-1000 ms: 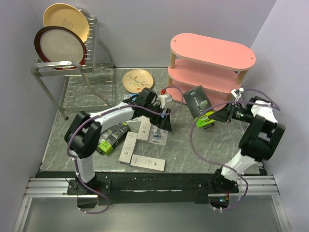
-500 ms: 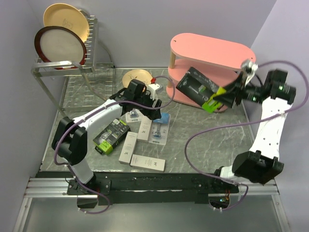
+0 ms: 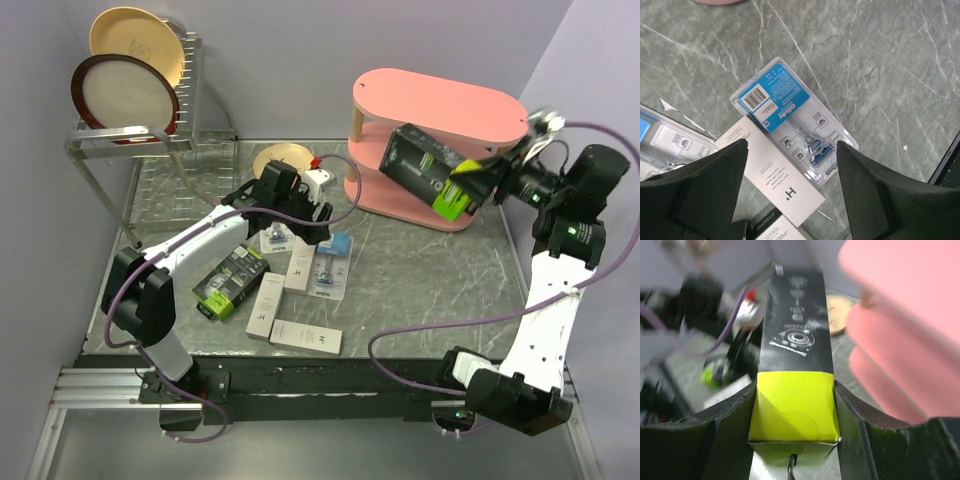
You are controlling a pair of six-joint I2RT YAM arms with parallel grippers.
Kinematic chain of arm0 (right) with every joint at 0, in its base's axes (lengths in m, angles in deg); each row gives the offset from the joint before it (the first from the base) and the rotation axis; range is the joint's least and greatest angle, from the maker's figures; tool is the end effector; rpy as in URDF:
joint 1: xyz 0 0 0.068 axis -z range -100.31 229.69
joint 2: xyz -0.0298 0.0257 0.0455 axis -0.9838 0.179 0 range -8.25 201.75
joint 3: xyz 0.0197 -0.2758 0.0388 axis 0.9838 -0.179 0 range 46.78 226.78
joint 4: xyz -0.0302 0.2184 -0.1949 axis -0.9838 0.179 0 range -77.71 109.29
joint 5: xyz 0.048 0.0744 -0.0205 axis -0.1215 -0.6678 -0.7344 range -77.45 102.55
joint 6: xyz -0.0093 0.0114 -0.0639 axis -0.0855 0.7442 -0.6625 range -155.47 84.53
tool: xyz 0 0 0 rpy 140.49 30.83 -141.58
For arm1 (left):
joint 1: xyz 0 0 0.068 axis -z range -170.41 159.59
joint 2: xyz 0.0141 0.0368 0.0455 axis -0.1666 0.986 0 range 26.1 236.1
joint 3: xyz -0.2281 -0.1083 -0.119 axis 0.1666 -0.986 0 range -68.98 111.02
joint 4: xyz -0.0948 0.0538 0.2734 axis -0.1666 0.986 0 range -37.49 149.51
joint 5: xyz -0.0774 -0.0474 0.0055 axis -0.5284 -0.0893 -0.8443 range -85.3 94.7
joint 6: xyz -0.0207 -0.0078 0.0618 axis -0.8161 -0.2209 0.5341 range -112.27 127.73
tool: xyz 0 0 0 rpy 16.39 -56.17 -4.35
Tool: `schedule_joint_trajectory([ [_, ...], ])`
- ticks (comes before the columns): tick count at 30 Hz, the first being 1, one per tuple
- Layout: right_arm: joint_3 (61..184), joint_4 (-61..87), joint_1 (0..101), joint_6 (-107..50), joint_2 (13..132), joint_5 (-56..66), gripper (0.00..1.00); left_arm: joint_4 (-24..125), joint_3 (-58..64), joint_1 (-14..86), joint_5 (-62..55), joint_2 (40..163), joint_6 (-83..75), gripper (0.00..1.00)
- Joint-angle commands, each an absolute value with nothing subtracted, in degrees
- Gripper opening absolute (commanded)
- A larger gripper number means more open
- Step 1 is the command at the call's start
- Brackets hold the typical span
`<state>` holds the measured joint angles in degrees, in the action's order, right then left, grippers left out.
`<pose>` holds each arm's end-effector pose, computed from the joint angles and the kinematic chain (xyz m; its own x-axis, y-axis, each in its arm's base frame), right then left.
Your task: Place and organize the shaving razors onto the shelf
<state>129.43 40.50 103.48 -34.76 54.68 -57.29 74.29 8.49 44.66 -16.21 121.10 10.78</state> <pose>0.2307 -0.0487 0.4917 -0.1440 0.0681 -0.9872 -0.7088 0.6890 0.1509 0.3358 -0.2581 0.2784 -0.4772 0.3957 -0.7847 0.7892 0.5857 -0.1846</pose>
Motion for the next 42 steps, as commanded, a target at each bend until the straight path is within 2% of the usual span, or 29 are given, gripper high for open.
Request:
schedule_joint_trajectory([
  [1,133.8,2.7,102.5,-6.4,54.1,-40.8,0.13,73.6,8.7,44.8,-15.5,116.5,12.7,0.77],
  [4,131.1,1.4,101.4,-7.2,50.5,-29.1,0.1,74.0,7.1,44.8,-15.2,115.1,13.1,0.77],
  [6,127.8,3.0,101.4,-3.8,48.3,-25.7,0.1,73.9,6.1,44.8,-14.7,114.3,13.0,0.77],
  [7,126.8,4.4,101.4,-2.7,46.2,-25.2,0.09,73.9,4.9,44.8,-14.7,113.6,13.1,0.77],
  [9,122.2,10.5,101.3,1.5,43.6,-25.8,0.0,73.3,3.2,44.5,-14.7,112.7,12.9,0.77],
  [13,111.8,18.3,101.3,7.0,35.9,-32.5,0.0,72.0,0.3,43.3,-15.8,112.7,11.3,0.77],
  [19,100.6,30.9,101.7,7.9,29.6,-32.1,0.0,71.3,-0.5,42.0,-17.4,115.6,9.9,0.76],
  [21,98.2,38.5,101.6,6.1,27.8,-30.3,0.0,72.1,0.8,41.8,-17.9,117.3,10.1,0.76],
  [22,97.5,43.8,101.6,5.7,26.6,-25.3,0.0,72.5,1.3,41.5,-18.8,117.9,10.4,0.76],
  [24,94.4,46.3,101.6,5.9,25.8,-20.5,0.0,72.1,1.9,41.1,-19.1,119.3,9.8,0.76],
  [27,88.6,41.7,102.2,9.4,26.3,-16.9,0.0,70.9,1.9,40.2,-19.3,121.3,8.1,0.75],
  [38,73.2,3.8,105.2,24.3,32.5,-17.2,0.0,74.2,4.0,39.9,-21.4,126.3,6.4,0.74],
  [42,69.6,-8.1,107.0,29.1,38.1,-16.9,0.0,74.7,5.8,39.6,-21.5,128.8,5.8,0.74],
])
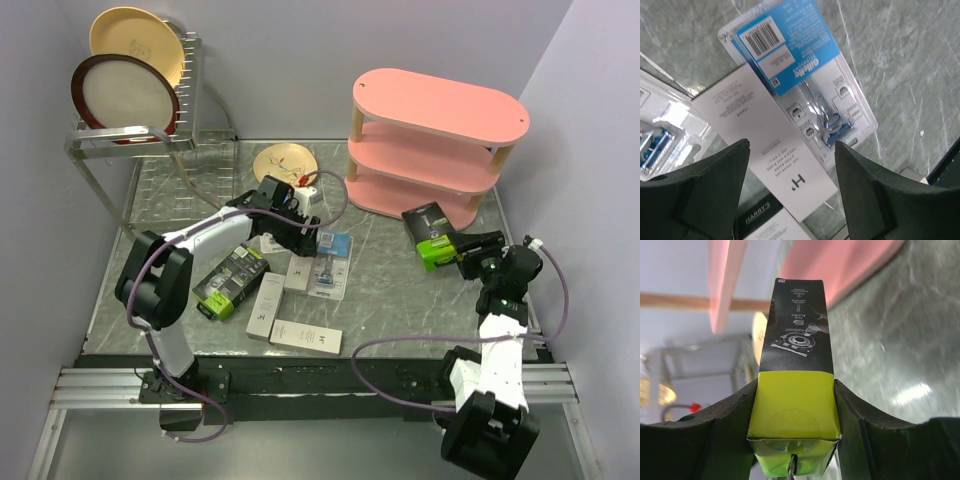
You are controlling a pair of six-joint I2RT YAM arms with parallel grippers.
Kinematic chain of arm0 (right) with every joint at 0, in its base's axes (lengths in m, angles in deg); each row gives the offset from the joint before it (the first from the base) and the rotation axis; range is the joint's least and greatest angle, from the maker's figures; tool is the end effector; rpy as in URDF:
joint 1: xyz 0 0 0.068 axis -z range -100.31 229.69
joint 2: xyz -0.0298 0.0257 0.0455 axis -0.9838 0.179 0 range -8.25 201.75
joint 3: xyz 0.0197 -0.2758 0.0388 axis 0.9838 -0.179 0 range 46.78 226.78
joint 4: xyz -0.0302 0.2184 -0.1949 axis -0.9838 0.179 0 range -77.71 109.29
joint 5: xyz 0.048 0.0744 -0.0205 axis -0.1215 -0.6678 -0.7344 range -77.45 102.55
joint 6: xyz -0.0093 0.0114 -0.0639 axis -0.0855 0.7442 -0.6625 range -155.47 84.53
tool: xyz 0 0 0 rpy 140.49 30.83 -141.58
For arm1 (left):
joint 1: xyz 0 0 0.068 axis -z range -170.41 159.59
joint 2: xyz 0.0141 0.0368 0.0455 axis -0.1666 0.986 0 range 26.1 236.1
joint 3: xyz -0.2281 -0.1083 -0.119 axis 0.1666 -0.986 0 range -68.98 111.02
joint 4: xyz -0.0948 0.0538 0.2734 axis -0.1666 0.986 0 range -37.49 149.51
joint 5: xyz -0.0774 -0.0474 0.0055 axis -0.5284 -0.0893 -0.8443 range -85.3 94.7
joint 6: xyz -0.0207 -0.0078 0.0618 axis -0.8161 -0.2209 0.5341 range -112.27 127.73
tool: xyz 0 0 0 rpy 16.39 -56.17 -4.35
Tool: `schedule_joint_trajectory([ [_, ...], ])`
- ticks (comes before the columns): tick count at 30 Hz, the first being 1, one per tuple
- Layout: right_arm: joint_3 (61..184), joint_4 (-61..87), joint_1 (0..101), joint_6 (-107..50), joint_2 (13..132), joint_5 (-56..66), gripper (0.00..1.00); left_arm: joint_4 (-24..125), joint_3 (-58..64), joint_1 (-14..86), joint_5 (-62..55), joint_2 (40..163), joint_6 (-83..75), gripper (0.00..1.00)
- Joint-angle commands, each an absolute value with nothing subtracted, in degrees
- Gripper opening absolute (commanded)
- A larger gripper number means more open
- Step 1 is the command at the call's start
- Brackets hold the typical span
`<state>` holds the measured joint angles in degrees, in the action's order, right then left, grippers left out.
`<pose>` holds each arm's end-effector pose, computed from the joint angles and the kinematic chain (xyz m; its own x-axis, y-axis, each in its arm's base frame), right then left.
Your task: Place and organize the shaving razors onto the shelf
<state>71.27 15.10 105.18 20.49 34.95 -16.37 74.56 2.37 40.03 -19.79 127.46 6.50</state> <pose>0.2073 -0.0711 0.2220 -0.2098 0.9035 -0.3737 0.2579 0.4198 0.8702 0.3513 -0.2311 0.1952 -0.6944 0.3853 -0.6077 0.6660 0.6640 -0.3400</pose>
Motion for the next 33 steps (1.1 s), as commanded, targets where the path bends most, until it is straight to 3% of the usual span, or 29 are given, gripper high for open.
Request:
schedule_joint_trajectory([
  [1,69.5,-10.5,107.5,29.6,39.0,-16.4,0.0,74.7,6.0,39.7,-21.9,129.1,5.7,0.74],
  [9,70.9,-14.9,112.6,33.7,49.9,-11.5,0.0,75.4,9.1,39.6,-22.3,131.9,5.6,0.74],
  [25,77.8,-9.3,107.3,40.4,68.5,-0.4,0.0,75.3,13.1,40.1,-22.4,137.4,5.6,0.75],
  [31,79.5,-8.9,102.7,41.3,74.0,2.5,0.22,76.5,13.4,41.1,-21.5,137.5,6.0,0.76],
  [32,79.8,-9.2,101.8,41.3,75.3,2.8,0.29,76.9,13.1,41.2,-21.4,137.4,5.9,0.76],
  [33,80.3,-9.5,100.9,41.0,75.9,3.0,0.51,76.8,12.8,41.7,-21.4,137.1,5.9,0.75],
])
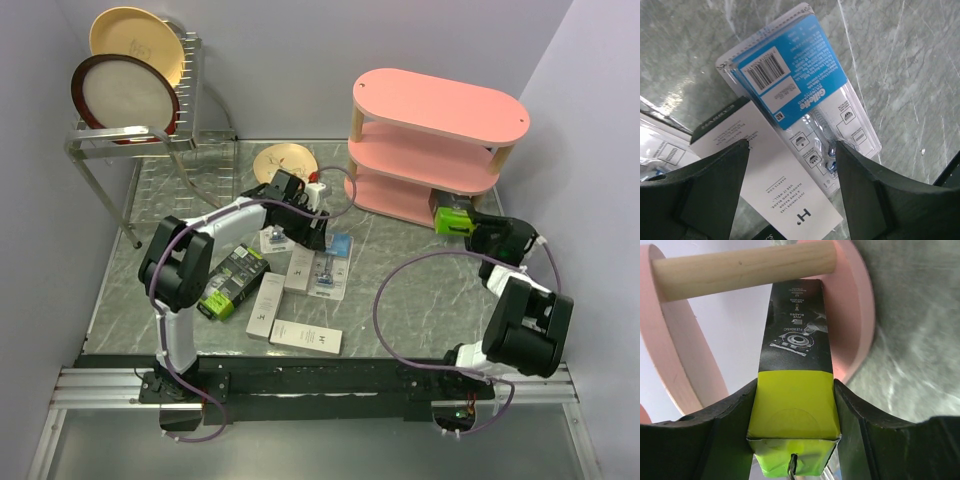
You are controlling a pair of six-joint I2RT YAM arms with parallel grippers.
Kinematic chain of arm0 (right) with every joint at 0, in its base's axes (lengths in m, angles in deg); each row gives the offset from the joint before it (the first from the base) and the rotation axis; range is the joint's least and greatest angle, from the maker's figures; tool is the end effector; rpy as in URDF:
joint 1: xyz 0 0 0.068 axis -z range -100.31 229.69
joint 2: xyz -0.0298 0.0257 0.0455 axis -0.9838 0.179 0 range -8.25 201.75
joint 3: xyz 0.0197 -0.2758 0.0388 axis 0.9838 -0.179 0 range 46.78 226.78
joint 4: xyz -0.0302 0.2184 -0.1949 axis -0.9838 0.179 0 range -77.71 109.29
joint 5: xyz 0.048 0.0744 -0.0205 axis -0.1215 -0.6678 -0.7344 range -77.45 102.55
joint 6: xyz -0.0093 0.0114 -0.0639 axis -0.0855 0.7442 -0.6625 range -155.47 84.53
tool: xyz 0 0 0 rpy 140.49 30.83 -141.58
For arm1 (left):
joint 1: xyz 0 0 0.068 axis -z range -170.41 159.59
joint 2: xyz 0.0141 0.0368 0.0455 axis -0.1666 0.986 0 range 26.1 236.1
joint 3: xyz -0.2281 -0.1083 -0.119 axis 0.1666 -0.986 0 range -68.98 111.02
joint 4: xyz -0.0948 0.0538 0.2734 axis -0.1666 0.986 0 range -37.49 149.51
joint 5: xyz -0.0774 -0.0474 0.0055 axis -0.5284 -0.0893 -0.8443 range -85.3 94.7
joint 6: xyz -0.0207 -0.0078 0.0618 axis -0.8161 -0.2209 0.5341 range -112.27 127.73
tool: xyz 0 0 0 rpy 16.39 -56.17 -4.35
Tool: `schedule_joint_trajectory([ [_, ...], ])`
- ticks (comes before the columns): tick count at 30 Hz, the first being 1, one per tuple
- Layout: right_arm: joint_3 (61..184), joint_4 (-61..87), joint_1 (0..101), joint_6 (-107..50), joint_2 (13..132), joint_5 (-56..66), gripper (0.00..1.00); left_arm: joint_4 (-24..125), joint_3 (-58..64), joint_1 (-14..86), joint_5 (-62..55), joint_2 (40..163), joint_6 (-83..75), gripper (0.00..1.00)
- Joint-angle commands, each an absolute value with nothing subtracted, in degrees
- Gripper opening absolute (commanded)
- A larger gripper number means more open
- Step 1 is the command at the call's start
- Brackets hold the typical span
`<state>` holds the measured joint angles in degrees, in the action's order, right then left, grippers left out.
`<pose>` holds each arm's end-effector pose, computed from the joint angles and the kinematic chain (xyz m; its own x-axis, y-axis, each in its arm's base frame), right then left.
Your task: Place and organize the shaving razors onto the shelf
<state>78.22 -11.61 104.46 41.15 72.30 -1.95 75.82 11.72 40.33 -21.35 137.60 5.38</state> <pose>0.2924 -0.1207 0.1554 0.1049 0.9889 -0.1056 0.4225 0.0518 0.9049 0.3846 -0.2549 0.1759 -0.7236 0.3874 -0.5712 0.6513 0.6571 -0.3795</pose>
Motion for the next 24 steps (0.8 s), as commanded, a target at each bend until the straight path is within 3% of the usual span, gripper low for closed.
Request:
schedule_joint_trajectory([
  [1,81.1,-9.3,99.4,40.7,76.2,3.8,0.62,76.8,12.0,41.9,-21.3,136.8,5.9,0.76],
  [3,81.8,-8.7,98.6,40.6,77.2,3.8,0.8,76.8,11.4,42.6,-21.3,136.3,5.7,0.76],
  [8,82.1,-5.8,98.8,39.5,76.5,2.2,1.0,76.0,10.2,43.7,-21.4,135.2,6.0,0.76],
  [16,78.3,-0.5,101.0,36.0,68.8,-1.8,1.0,73.0,10.2,46.1,-25.1,134.1,5.7,0.76],
  [24,79.8,2.5,102.4,33.4,71.6,-2.2,1.0,68.7,9.8,52.4,-27.4,132.9,2.7,0.74],
])
